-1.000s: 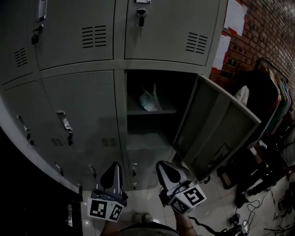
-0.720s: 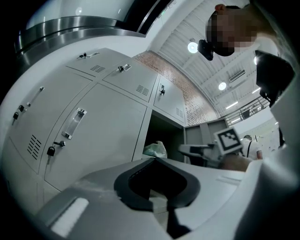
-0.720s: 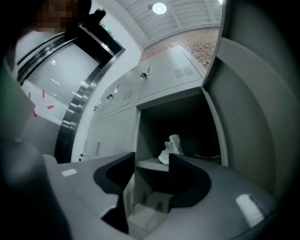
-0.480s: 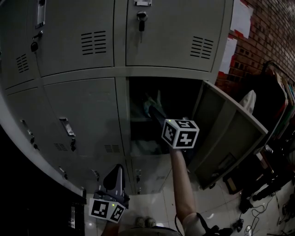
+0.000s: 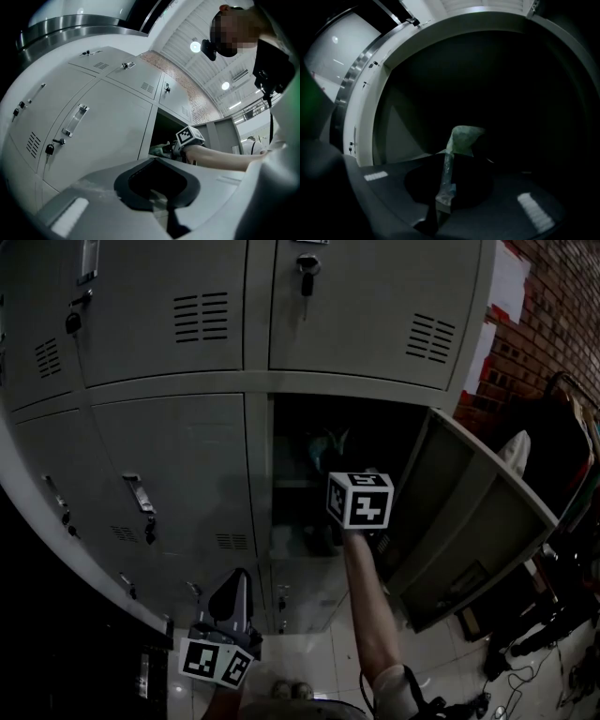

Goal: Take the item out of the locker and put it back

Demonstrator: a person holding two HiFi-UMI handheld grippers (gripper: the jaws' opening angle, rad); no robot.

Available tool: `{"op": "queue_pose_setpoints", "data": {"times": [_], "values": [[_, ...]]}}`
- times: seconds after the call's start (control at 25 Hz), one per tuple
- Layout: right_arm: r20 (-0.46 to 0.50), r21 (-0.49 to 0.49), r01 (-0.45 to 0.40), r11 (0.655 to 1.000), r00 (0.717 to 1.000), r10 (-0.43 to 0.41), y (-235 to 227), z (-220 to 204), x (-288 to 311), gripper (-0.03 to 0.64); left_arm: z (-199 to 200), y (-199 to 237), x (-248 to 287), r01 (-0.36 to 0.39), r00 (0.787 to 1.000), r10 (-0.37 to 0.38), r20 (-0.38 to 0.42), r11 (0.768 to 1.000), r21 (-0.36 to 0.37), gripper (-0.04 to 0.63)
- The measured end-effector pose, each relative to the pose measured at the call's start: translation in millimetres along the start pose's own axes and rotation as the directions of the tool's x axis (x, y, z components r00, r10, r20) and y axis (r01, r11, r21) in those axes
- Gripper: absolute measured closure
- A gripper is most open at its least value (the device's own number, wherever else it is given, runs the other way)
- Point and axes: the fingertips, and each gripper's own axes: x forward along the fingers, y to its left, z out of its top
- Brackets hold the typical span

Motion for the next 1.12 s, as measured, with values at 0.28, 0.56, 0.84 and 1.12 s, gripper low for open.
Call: {"op": "queue_pose_setpoints", "data": {"times": [0.28, 0.56, 0.84, 1.12], "values": [[0.067, 0.037, -0.031, 0.999, 0.997, 0.028, 0.3, 9.0, -8.8, 0.601, 2.5, 0.9, 3.1, -0.006, 1.000, 0.006, 0.009, 1.000, 0.000, 0.591], [0.328, 0.050, -0.151, 0.987, 0.936, 0.127, 27.9, 41.6, -107.5, 0.601, 16.2, -3.3, 3.8, 0.006, 1.000, -0.006, 0.022, 1.000, 0.018, 0.591], [0.508, 0.092, -0.237, 0.967, 0.846, 0.160, 53.9, -18.2, -238.2, 0.601, 12.8, -15.8, 0.3, 0.014, 1.000, -0.016, 0.020, 0.998, 0.065, 0.591], [0.447, 0.206, -0.190, 0.960, 0.891, 0.080, 44.3, -76.5, -273.6, 0.600, 0.6, -32.5, -1.9, 0.039, 0.999, -0.039, 0.002, 0.998, 0.046, 0.591]]}}
